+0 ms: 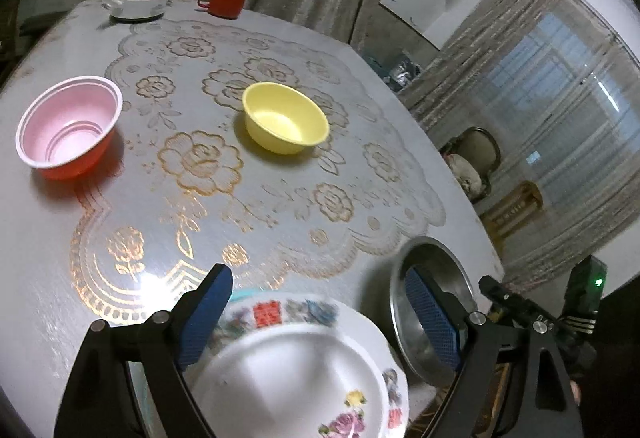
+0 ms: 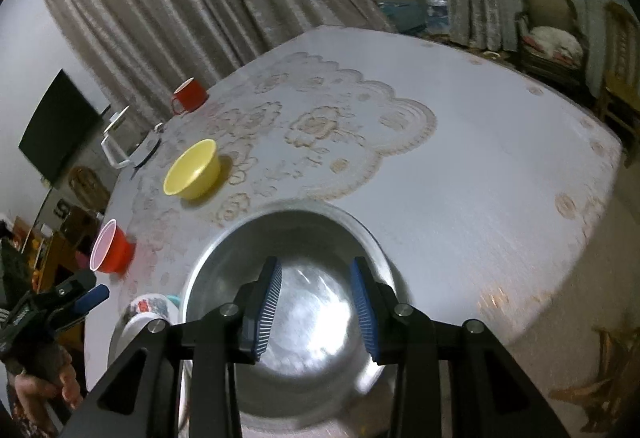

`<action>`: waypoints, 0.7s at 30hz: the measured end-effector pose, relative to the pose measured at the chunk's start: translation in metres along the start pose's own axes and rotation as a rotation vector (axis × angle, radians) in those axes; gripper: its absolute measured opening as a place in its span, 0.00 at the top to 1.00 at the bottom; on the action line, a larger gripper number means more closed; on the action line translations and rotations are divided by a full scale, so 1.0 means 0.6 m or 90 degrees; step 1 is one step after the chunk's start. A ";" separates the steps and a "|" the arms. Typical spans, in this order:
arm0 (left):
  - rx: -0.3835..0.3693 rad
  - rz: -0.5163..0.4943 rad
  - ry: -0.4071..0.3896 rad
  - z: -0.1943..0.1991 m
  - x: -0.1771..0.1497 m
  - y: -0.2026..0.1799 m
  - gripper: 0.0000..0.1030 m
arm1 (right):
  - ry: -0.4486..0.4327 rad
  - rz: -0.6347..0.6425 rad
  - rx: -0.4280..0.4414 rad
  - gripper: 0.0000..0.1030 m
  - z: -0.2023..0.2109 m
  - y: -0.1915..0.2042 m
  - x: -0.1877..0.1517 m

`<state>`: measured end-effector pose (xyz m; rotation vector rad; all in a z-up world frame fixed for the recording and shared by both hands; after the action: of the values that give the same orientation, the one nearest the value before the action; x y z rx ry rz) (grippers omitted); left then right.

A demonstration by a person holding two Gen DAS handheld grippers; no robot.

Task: Organize plates and bowls
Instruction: 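Lower the steel bowl onto the table and open both grippers, then move both grippers to the yellow bowl rim and close them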

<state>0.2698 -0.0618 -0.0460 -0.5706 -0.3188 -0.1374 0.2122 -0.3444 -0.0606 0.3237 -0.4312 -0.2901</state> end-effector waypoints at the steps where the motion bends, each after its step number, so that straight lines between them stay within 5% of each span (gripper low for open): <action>1: 0.003 0.000 -0.001 -0.001 0.007 0.003 0.14 | 0.003 0.010 0.002 0.65 -0.004 0.010 0.011; 21: 0.044 0.107 0.038 -0.076 0.141 0.070 0.08 | 0.094 0.106 0.070 0.65 -0.128 0.174 0.150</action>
<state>0.3705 -0.0552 -0.0754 -0.5214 -0.2150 0.0193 0.3465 -0.2616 -0.0560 0.4109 -0.3271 -0.0799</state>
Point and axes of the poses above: each gripper's, at about its wrist camera, not at the fingertips, and z roughly against the way its jaws point, y to its left, x to its top, the point moved 7 cm from there along -z, roughly the way its jaws point, and after that the axes turned 14 degrees about y, right-handed, at the moved point
